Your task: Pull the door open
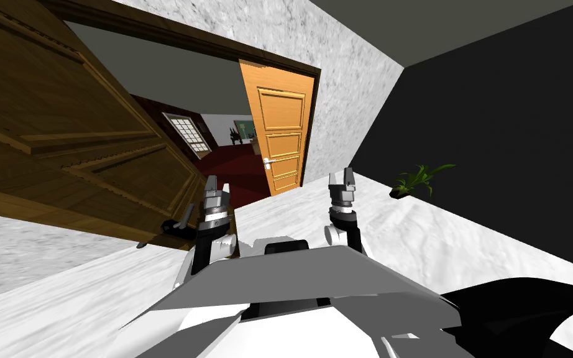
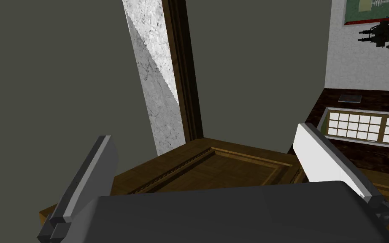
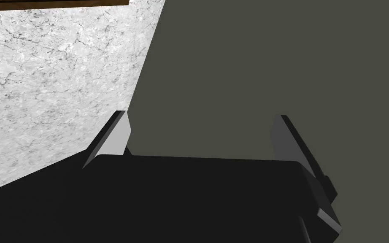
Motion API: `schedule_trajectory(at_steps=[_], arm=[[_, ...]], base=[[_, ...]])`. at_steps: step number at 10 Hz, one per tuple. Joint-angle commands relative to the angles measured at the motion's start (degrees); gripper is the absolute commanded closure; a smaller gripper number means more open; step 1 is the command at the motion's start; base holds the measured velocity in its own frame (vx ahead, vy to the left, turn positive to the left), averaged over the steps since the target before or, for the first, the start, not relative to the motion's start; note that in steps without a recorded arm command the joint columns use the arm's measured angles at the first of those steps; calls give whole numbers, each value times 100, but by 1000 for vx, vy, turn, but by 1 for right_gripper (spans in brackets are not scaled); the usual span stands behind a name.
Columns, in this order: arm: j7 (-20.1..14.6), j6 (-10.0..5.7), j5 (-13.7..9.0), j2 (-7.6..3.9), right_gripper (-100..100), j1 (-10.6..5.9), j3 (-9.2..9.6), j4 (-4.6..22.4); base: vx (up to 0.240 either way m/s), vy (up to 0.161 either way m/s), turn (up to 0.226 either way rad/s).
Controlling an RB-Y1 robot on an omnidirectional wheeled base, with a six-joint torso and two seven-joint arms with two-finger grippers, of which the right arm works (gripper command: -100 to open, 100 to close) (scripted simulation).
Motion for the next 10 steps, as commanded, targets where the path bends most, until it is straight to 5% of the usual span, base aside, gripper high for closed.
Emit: schedule_trajectory(at_steps=[1, 10], arm=[[23, 24, -87, -70, -100, -104, -2, 184], [159, 164, -604, -420, -100, -722, -11, 1273]], base=[[101, -48, 107], [73, 28, 84]])
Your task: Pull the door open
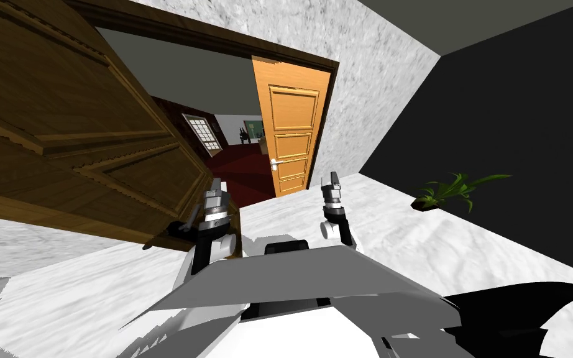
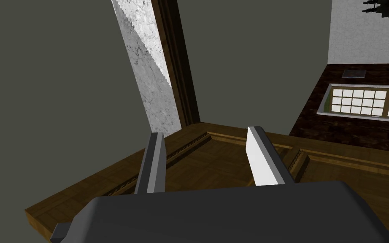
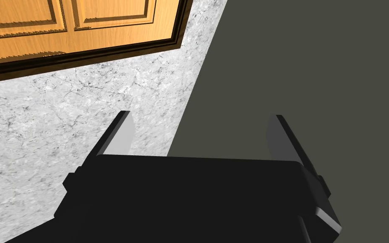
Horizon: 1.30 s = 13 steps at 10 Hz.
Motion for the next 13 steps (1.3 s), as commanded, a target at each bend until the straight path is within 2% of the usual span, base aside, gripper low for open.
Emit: schedule_trajectory(at_steps=[1, 7, 8, 13], arm=[[32, 1, -111, -68, -100, -122, 2, 263], [159, 132, -593, -340, -100, -699, -6, 1280], [159, 132, -593, -340, -100, -699, -6, 1280], [277, 254, -1039, -573, -100, -1232, -14, 2195]], base=[[98, 27, 93], [99, 18, 113], [63, 16, 47], [88, 15, 128]])
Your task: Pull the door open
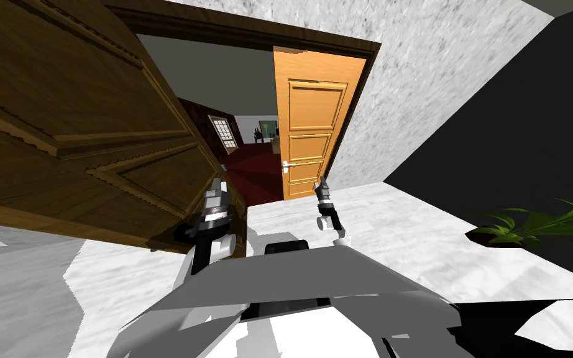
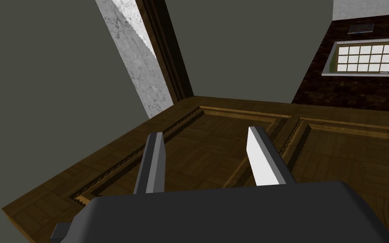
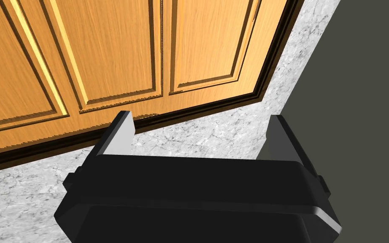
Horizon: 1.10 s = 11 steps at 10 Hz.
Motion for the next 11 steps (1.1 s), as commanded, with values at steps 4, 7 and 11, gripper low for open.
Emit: schedule_trajectory(at_steps=[4, 7, 11], arm=[[100, 92, -332, -156, -100, -396, 2, 720], [173, 168, -611, -292, -100, -730, -3, 1283], [246, 242, -886, -423, -100, -1059, -8, 1849]], base=[[101, 11, 104], [72, 7, 122], [86, 4, 92]])
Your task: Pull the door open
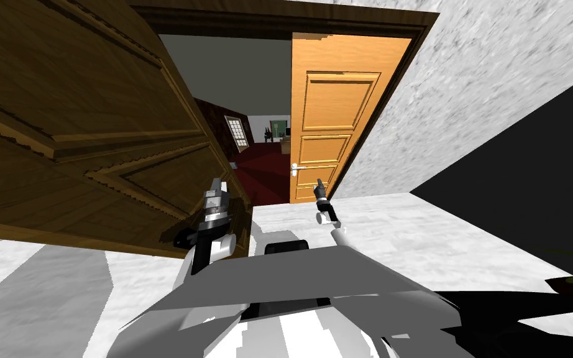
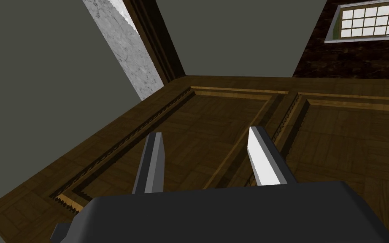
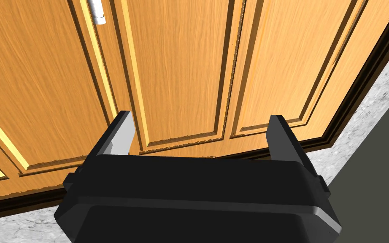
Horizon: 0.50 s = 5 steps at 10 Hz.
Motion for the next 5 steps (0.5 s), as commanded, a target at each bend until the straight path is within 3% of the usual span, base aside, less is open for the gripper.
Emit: schedule_trajectory(at_steps=[1, 2, 5], arm=[[47, 61, -150, -64, -100, -197, -10, 286], [47, 61, -150, -64, -100, -197, -10, 340], [115, 132, -411, -185, -100, -509, -15, 859]], base=[[112, 5, 144], [70, -3, 52], [78, -3, 117]])
